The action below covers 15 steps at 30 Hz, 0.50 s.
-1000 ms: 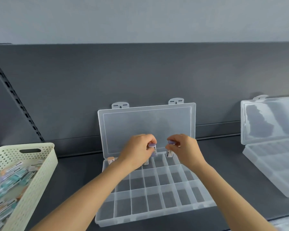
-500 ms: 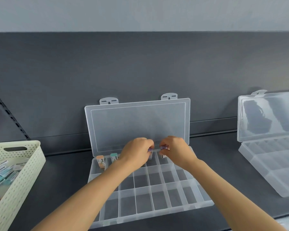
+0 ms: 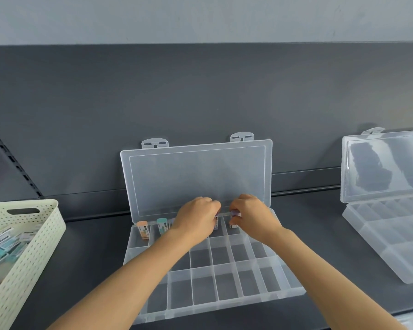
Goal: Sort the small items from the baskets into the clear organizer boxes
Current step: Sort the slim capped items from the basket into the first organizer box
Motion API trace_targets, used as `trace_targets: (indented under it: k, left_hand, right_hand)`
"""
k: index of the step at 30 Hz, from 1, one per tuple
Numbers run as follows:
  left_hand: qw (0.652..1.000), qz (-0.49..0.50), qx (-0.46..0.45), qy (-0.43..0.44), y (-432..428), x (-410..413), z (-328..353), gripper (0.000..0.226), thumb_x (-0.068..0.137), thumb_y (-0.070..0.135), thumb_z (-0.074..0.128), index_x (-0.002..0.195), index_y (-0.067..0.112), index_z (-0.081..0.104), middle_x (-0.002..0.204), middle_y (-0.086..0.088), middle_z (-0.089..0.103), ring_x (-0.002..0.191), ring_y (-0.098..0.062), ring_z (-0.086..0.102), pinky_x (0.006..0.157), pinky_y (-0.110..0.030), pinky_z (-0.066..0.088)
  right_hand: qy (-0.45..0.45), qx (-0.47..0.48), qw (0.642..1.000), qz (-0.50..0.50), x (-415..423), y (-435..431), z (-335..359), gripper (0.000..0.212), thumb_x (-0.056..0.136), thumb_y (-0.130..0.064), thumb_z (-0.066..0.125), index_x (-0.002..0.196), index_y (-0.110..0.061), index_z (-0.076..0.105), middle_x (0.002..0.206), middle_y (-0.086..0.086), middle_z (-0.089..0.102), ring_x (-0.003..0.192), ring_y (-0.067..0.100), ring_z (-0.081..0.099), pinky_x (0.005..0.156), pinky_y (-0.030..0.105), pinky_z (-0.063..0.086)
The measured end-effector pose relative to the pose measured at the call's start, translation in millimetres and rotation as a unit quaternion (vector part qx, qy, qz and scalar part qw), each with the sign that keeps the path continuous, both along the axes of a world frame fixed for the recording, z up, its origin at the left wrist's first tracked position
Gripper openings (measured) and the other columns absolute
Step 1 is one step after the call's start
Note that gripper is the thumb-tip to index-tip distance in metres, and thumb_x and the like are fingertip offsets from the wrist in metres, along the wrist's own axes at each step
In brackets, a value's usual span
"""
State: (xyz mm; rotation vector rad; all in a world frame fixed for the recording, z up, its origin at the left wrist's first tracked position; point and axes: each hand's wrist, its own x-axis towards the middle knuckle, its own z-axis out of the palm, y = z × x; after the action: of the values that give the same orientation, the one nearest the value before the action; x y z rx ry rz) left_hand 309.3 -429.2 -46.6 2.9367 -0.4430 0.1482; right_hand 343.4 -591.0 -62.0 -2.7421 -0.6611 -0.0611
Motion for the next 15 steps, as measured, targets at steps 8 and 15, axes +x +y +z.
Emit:
trace_targets:
  k: [8, 15]
  left_hand:
    - [1.0, 0.014, -0.021, -0.014, 7.1, -3.5, 0.4, 0.013, 0.092, 0.021, 0.055, 0.102, 0.013, 0.059, 0.097, -0.003, 0.061, 0.093, -0.022, 0.054, 0.068, -0.034, 0.045]
    - [0.996, 0.035, -0.079, -0.023, 27.5, -19.5, 16.6, 0.038, 0.09, 0.03, 0.06, 0.127, 0.02, 0.054, 0.123, 0.004, 0.058, 0.113, -0.016, 0.051, 0.088, -0.029, 0.046]
  right_hand:
    - [-0.003, 0.062, 0.998, -0.019, -6.4, -2.8, 5.6, 0.027, 0.086, -0.016, 0.067, 0.113, -0.011, 0.065, 0.107, 0.007, 0.061, 0.092, 0.023, 0.059, 0.077, 0.028, 0.049]
    - [0.005, 0.131, 0.991, 0.008, -16.9, 10.6, 23.5, 0.041, 0.083, -0.022, 0.071, 0.121, -0.012, 0.061, 0.115, 0.005, 0.063, 0.101, 0.018, 0.062, 0.086, 0.024, 0.049]
